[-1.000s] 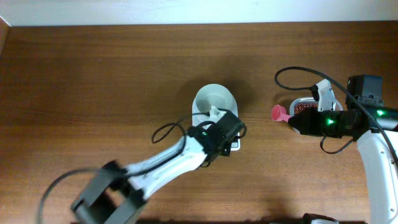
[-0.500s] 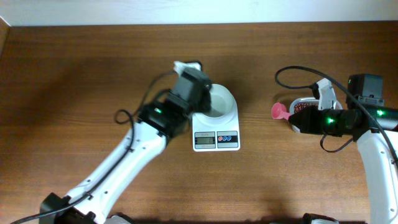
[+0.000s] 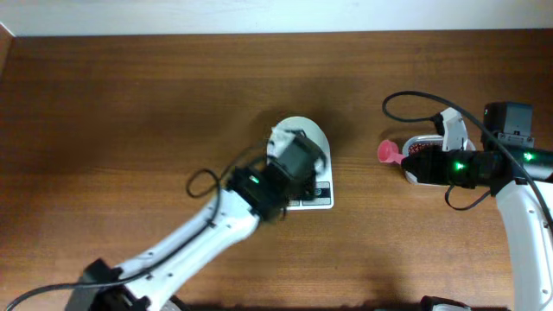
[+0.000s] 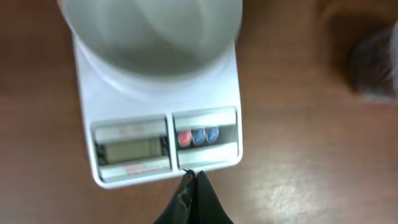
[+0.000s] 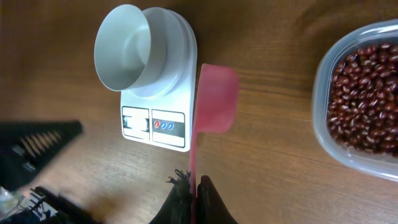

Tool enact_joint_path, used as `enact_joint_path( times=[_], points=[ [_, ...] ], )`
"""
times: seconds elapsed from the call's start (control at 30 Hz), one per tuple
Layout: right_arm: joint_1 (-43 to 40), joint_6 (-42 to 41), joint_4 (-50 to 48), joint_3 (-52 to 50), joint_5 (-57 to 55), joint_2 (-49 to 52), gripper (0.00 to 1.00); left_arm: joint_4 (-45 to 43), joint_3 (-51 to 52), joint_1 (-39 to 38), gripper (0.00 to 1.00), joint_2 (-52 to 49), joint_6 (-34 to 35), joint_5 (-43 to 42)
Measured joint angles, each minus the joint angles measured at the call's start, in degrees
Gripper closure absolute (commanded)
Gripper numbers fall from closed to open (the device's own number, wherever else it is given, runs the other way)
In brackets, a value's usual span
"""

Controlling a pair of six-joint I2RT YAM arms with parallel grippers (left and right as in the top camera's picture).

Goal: Scoop item into bowl and weigh 50g on scale

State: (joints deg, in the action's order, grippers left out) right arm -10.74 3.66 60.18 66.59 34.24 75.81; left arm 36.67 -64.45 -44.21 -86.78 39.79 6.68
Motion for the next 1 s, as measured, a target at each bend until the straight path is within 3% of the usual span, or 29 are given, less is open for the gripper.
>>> enact_joint_path(
  times=[0.13,0.27,0.43,0.8,1.0],
  points=[
    [0.0,0.0,-0.2,0.0,0.0,0.0,0.96,-1.1,2.8,-8.0,1.00,-5.7,10.6,8.2],
    [0.0,0.0,-0.2,0.0,0.0,0.0,0.96,-6.6,3.1,-8.8,1.00,-10.4,12.9,12.1],
    [0.0,0.0,0.1,0.0,0.0,0.0,0.96,-12.7,3.2,-8.8,1.00,-12.1,7.9,13.4],
    [0.0,0.0,0.1,0.0,0.0,0.0,0.96,-13.8,3.2,-8.8,1.00,-12.6,1.2,13.4],
    [0.0,0.0,0.3,0.0,0.0,0.0,0.96,-15.1,3.2,-9.0,1.00,-19.5,0.3,13.7]
  ],
)
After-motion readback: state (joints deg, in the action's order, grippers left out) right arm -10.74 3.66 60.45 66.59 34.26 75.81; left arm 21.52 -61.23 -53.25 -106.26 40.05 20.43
